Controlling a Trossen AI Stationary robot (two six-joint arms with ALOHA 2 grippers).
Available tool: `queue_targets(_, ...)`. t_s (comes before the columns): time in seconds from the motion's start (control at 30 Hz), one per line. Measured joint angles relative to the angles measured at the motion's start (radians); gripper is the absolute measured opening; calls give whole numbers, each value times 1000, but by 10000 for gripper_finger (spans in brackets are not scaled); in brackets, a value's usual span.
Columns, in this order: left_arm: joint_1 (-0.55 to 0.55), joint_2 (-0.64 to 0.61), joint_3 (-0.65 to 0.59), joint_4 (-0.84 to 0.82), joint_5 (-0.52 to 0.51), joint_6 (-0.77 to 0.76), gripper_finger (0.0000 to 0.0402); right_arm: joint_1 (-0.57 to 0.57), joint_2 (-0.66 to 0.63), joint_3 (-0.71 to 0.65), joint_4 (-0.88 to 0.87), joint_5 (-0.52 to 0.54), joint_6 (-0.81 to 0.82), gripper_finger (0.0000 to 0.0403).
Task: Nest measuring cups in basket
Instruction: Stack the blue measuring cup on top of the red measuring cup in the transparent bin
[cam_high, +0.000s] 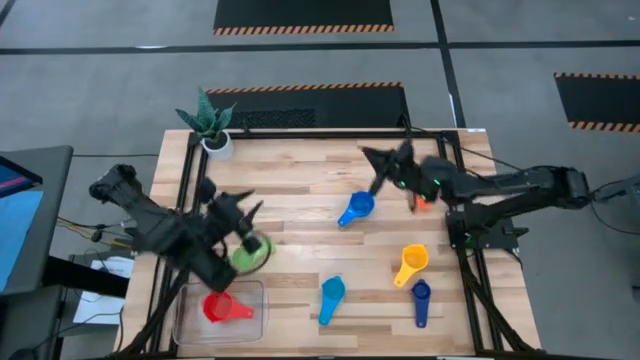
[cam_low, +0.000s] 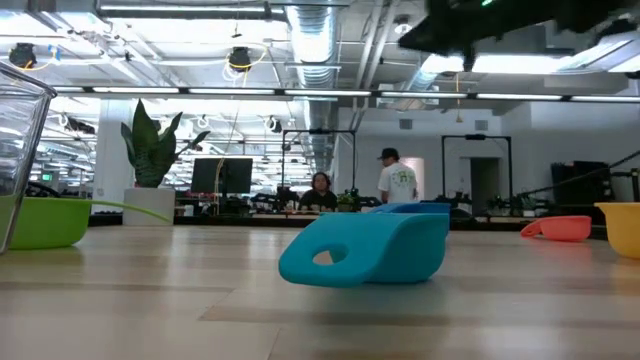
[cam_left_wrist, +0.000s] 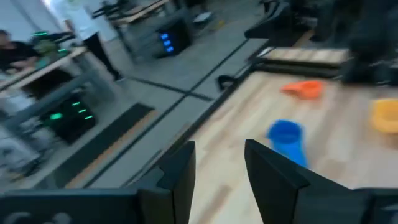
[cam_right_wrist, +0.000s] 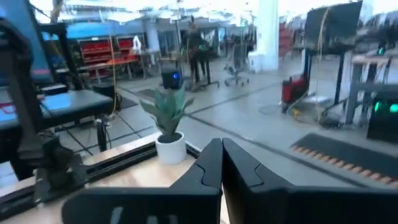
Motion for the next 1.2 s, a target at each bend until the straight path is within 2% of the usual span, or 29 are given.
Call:
queue_targets(0.1, 93, 0, -1, 1, 46, 56, 130, -115, 118, 111, -129, -213, 78, 18)
queue_targets(0.17, 150, 0, -1, 1, 97, 79, 130, -165, 200, 207, -270, -281, 121, 21)
queue_targets(0.33, 272, 9, -2, 10, 259, 231, 130, -237, 385, 450, -750, -310, 134, 27)
queue_targets(0.43, 338, 17, -2, 54, 376, 395, 129, -255, 466, 547, -975, -310, 128, 26)
queue_targets(0.5, 381, 25, -2, 115, 524, 546, 129, -261, 504, 581, -1081, -329, 126, 24)
queue_targets(0.6, 449, 49, -2, 261, 736, 748, 129, -261, 544, 596, -1153, -411, 78, 23)
queue_targets(0.73, 520, 107, -2, 417, 876, 931, 129, -254, 572, 599, -1213, -473, 10, 28)
queue_targets(0.83, 557, 155, -2, 417, 908, 948, 129, -241, 579, 598, -1268, -472, 23, 30)
queue_targets(0.97, 575, 213, -2, 344, 910, 866, 129, -212, 596, 599, -1283, -456, 57, 22)
queue_targets(1.2, 519, 264, -2, 133, 911, 730, 129, -167, 645, 545, -1341, -280, 190, 13)
